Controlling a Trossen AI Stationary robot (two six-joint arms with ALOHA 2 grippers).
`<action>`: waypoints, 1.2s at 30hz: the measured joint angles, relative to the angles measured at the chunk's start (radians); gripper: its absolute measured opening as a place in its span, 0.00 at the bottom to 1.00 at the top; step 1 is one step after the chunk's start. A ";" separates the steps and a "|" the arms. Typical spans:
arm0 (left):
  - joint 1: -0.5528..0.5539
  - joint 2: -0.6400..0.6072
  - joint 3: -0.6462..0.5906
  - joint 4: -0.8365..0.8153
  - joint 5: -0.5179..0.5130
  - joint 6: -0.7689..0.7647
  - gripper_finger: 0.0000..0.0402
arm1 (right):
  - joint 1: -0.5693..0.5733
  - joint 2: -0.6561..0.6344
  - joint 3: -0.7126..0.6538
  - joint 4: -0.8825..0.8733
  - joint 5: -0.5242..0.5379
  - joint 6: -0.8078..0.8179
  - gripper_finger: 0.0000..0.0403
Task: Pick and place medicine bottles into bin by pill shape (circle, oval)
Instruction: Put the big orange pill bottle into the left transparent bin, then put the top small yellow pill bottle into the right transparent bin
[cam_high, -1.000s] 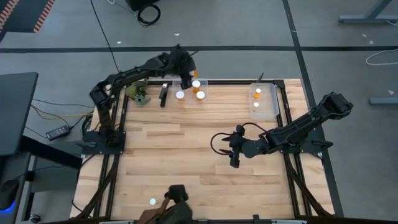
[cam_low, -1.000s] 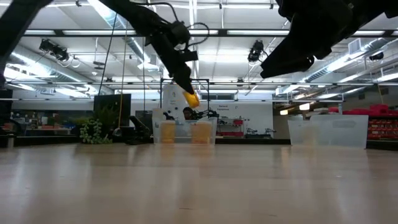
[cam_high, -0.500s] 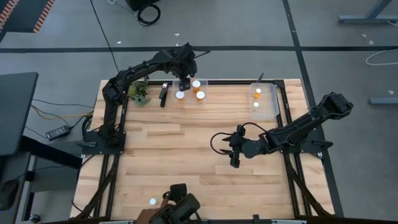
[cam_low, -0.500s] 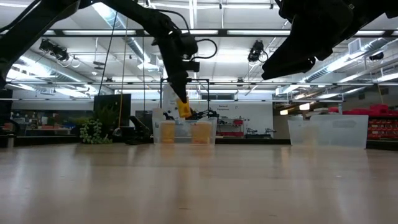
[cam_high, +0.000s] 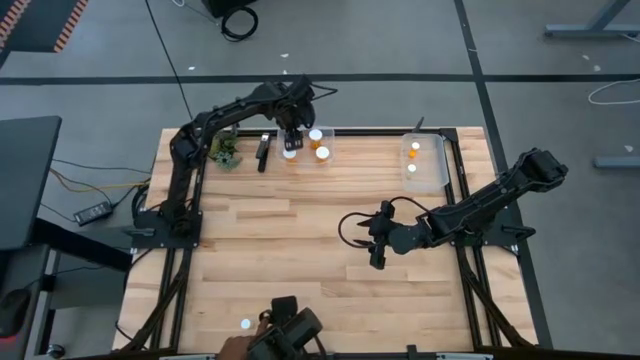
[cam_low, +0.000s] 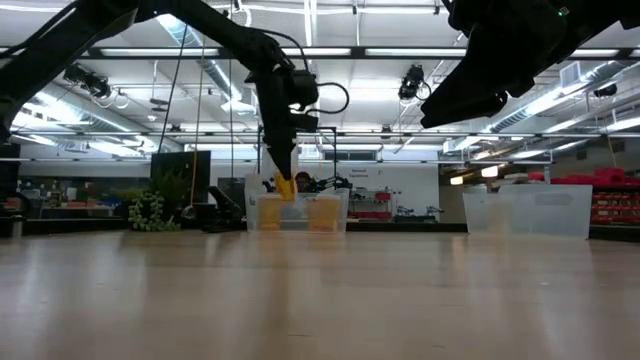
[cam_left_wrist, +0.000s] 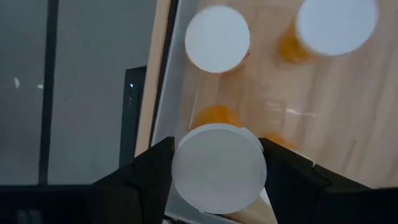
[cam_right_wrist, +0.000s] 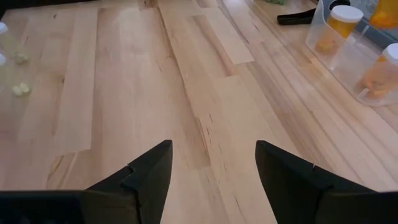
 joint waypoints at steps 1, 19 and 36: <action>0.001 0.010 0.000 0.002 -0.002 0.001 0.55 | 0.000 0.000 0.000 0.000 0.000 0.000 0.59; 0.000 0.092 -0.002 0.029 -0.026 -0.004 0.58 | 0.000 0.000 0.001 -0.002 0.000 0.004 0.59; 0.000 0.094 -0.001 0.030 -0.064 0.000 0.70 | 0.000 0.000 0.001 -0.004 0.000 0.004 0.59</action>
